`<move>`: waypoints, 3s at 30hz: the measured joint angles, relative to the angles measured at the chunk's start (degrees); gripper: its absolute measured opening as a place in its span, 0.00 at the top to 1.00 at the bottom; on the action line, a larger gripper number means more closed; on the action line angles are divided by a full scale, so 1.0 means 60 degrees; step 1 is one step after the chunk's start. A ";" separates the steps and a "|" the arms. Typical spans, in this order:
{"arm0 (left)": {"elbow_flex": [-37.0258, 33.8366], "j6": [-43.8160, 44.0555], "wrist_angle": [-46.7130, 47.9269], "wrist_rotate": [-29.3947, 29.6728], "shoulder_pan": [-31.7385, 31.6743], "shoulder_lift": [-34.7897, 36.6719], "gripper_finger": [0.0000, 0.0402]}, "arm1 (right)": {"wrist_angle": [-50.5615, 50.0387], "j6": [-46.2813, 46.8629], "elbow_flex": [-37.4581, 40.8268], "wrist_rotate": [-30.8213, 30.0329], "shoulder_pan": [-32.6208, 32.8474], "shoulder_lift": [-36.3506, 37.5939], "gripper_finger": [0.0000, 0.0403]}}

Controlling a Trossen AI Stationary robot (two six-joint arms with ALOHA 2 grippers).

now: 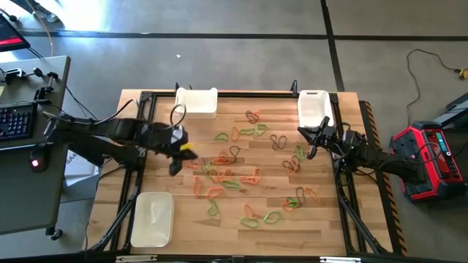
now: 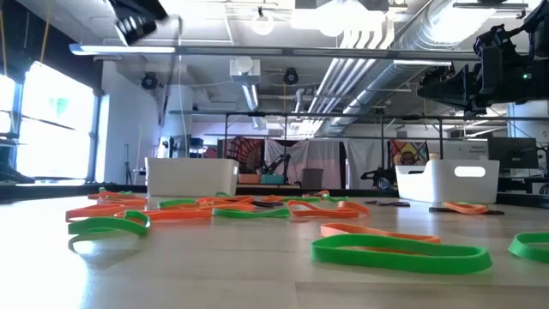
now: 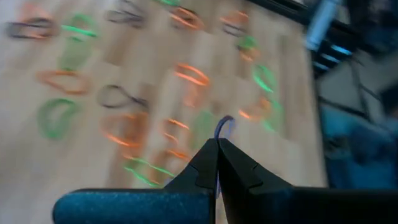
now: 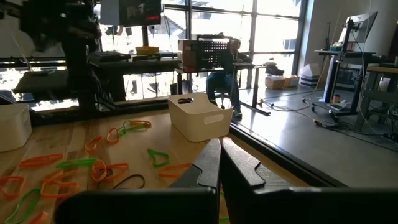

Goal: Sort rubber bands into baskets
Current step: Put the purple rubber band into the bottom left white bin, then put the green rubber band into the top left white bin

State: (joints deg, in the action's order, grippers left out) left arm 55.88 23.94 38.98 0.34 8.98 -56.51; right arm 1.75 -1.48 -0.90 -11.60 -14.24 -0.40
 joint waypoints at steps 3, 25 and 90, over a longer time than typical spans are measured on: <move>0.0299 0.0419 0.0435 -0.0294 0.0955 -0.0019 1.00 | -0.0002 -0.0002 0.0002 0.0000 0.0000 0.0000 1.00; 0.0724 0.8849 0.2040 -0.0017 0.7169 -0.1026 1.00 | -0.0001 0.0001 0.0001 0.0000 0.0000 0.0000 1.00; -0.0281 0.3785 0.3708 -0.0043 0.1357 -0.2645 0.69 | -0.0002 -0.0002 0.0002 -0.0003 -0.0004 -0.0003 1.00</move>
State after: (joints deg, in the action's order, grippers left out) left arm 54.19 46.65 61.23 0.08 17.12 -72.38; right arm 1.74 -1.50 -0.89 -11.62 -14.26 -0.42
